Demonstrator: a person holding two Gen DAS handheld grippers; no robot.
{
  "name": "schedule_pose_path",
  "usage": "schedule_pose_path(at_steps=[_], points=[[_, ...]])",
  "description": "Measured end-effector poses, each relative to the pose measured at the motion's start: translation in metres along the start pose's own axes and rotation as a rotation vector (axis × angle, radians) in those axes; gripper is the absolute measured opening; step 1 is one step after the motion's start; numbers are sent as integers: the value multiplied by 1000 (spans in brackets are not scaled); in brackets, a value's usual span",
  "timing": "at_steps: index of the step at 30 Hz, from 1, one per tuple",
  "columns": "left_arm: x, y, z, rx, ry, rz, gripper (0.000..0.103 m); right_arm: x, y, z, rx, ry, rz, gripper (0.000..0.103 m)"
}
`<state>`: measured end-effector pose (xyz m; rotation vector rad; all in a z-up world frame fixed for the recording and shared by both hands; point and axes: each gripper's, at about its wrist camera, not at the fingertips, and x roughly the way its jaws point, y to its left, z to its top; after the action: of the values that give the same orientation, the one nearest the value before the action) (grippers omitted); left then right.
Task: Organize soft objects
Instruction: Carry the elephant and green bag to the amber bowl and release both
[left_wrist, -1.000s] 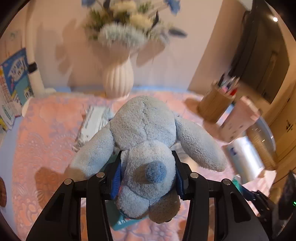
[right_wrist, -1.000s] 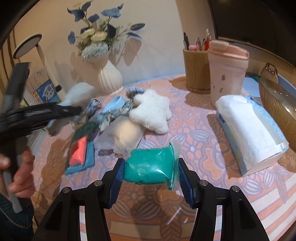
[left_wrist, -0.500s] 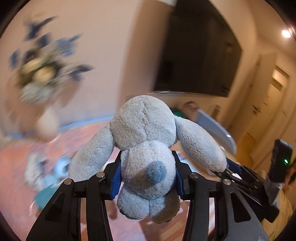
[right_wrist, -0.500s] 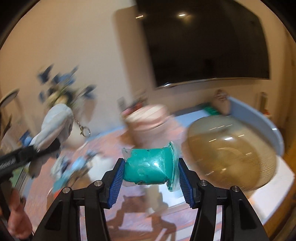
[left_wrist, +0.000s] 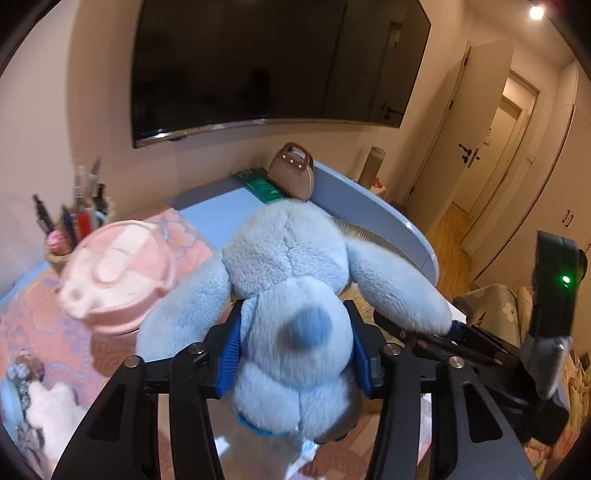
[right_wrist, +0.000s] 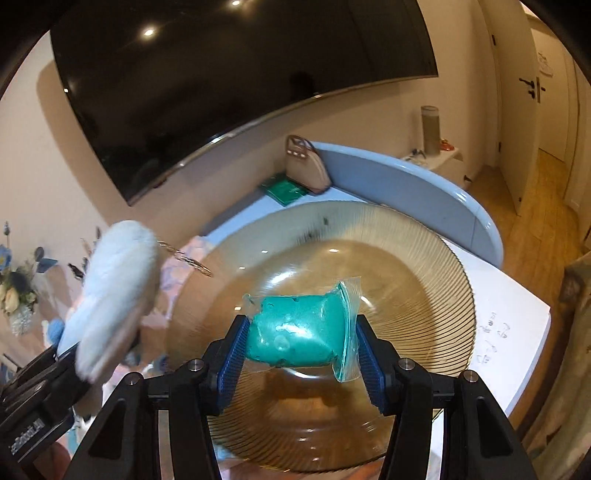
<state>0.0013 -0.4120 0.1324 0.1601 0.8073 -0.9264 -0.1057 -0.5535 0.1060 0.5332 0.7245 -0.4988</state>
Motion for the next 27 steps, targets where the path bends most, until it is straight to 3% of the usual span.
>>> schedule_pose_path(at_steps=[3,6,14,21,27], points=[[6,-7,-1,14,6,7,53,3,-8,-1,10,21,6,72],[4,-11,-2,24,21,-20,68,1,-13,-4,-1,20,3,72],[-55,-3,-17,30,-54,-15,69,-29,-10,-17,-8,-21,48,73],[-144,31,-46,-38,-137,103,69,-64,37,-40,-99,-42,145,73],[-251,86,-82,-162,-222,312,72,-80,97,-72,-217,-29,255,73]])
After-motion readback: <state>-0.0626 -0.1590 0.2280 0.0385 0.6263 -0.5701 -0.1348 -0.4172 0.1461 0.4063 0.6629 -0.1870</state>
